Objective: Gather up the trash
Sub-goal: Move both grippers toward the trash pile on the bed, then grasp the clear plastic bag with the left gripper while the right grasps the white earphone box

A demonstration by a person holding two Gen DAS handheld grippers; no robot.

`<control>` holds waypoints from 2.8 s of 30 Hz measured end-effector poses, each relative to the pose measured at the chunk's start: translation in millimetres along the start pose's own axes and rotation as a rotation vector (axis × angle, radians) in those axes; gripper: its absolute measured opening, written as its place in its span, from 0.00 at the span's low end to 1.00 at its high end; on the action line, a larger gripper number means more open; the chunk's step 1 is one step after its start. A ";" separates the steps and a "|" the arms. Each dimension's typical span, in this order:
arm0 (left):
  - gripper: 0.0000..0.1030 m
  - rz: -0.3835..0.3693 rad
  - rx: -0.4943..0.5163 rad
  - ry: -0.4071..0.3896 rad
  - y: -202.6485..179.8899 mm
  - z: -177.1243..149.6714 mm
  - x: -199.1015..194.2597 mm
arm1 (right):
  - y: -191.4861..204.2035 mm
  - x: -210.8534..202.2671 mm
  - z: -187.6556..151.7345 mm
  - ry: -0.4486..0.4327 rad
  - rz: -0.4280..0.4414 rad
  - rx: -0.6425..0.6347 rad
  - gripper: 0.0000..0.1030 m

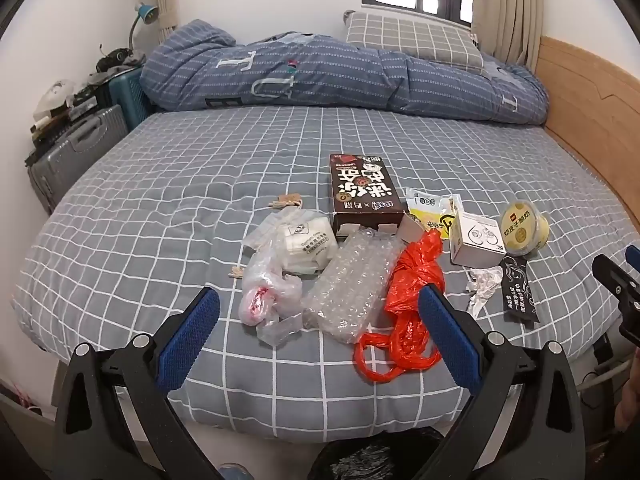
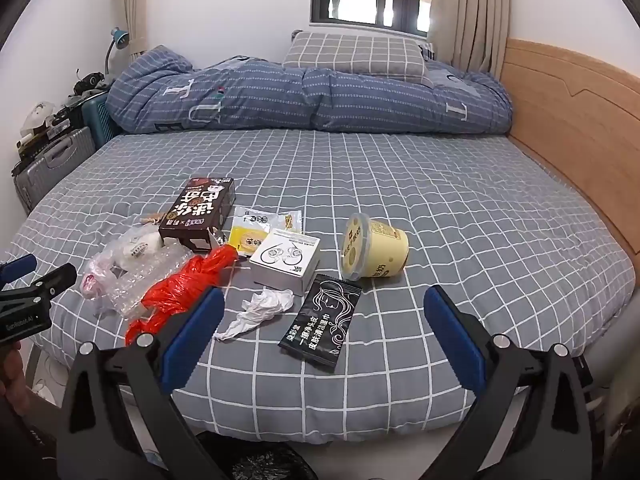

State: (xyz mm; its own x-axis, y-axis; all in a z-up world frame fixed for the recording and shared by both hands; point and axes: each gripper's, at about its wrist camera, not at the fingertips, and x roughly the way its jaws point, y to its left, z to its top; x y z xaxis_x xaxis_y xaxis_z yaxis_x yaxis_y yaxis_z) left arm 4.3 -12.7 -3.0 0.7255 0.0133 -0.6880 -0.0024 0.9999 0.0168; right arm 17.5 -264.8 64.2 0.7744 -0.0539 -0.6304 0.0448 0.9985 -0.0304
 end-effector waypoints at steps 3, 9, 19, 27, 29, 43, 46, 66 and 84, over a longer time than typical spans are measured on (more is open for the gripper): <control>0.94 0.001 -0.001 0.001 0.2 0.0 0.1 | 1.2 -1.6 1.4 0.001 -0.002 0.001 0.93; 0.94 0.001 -0.003 0.003 1.8 0.1 0.4 | 0.6 0.5 -1.3 -0.001 -0.005 0.003 0.93; 0.94 0.009 0.010 -0.008 -1.9 0.5 1.0 | -4.2 1.3 0.4 -0.005 -0.012 0.013 0.93; 0.94 0.008 0.009 -0.017 -2.2 0.7 0.2 | -4.6 0.4 1.5 0.003 -0.021 0.004 0.93; 0.94 0.009 0.009 -0.018 -1.8 0.5 0.2 | -4.6 0.2 1.7 0.012 -0.025 0.001 0.93; 0.94 0.010 0.011 -0.020 -0.4 1.2 -0.7 | -6.5 -0.1 3.8 0.005 -0.016 0.026 0.93; 0.94 0.009 0.011 -0.020 -0.6 1.0 -0.5 | -5.7 1.9 3.7 0.032 -0.019 0.019 0.93; 0.94 0.066 -0.026 0.075 59.2 0.8 62.3 | 24.7 76.8 16.8 0.071 0.015 0.032 0.93; 0.77 -0.005 -0.039 0.178 66.7 -6.3 119.8 | 38.7 163.7 22.5 0.176 -0.004 0.008 0.87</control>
State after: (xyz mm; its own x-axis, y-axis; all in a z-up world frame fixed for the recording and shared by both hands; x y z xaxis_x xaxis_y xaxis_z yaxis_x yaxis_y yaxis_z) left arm 86.8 55.6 -88.9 0.5925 0.0067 -0.8056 -0.0282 0.9995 -0.0124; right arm 160.2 -235.1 -22.7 0.6518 -0.0551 -0.7564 0.0526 0.9982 -0.0274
